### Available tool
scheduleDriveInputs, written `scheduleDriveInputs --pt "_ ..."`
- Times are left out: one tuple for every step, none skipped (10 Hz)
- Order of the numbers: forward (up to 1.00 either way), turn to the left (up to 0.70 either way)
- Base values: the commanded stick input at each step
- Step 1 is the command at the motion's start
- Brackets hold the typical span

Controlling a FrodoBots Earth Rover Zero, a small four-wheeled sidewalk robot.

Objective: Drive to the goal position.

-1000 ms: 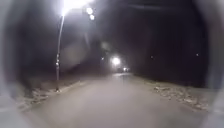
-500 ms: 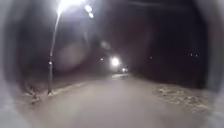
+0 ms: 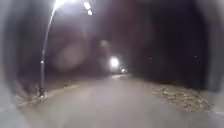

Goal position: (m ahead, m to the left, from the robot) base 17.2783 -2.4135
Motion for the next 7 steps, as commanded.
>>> scheduleDriveInputs --pt "0.85 0.00" --pt "0.85 0.00" --pt "0.85 0.00" --pt "0.85 0.00" --pt "0.85 0.00" --pt "0.85 0.00" --pt "0.85 0.00"
